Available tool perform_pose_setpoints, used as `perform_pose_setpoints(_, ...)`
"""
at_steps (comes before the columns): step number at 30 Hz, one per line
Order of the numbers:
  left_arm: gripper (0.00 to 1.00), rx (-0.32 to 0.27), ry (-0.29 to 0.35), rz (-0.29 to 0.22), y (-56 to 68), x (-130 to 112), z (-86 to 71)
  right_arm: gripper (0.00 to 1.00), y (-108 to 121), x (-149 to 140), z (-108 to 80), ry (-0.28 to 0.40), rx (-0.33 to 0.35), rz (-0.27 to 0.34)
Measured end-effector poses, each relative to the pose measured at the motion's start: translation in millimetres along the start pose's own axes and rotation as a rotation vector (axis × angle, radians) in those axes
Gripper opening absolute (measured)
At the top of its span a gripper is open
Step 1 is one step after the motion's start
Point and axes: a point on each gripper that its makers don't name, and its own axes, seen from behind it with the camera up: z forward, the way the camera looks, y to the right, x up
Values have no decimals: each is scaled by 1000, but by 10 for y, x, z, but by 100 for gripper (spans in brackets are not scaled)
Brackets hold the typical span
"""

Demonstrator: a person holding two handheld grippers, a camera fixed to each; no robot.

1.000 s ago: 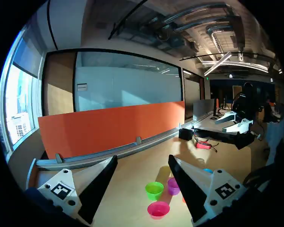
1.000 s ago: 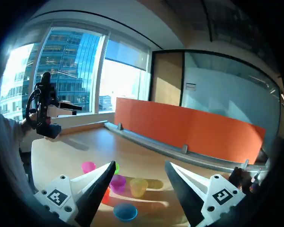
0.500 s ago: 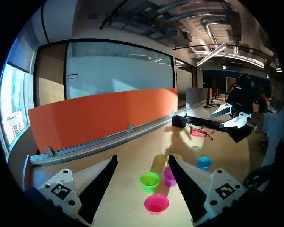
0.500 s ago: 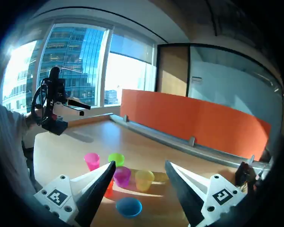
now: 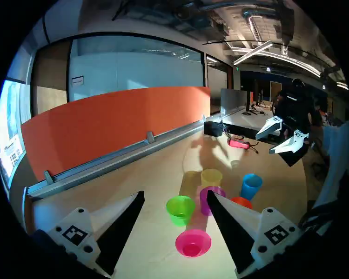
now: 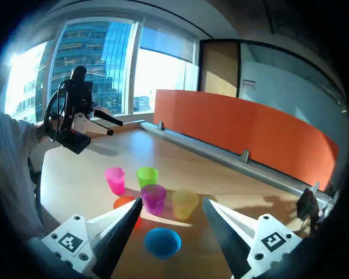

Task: Pour water

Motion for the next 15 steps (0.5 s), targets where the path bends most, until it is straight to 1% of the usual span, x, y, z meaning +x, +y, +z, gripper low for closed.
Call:
perform_pose_setpoints(2, 100, -9, -15, 1, 5, -54, 56, 100, -9, -92, 21, -17, 4, 4)
perform_pose_setpoints(8, 100, -53, -72, -6, 85, -238, 212, 100, -15, -350, 81, -62, 8, 13)
perform_pose_setpoints(15, 100, -77, -140, 12, 122, -458, 380, 100, -27, -645, 121, -115, 22, 21)
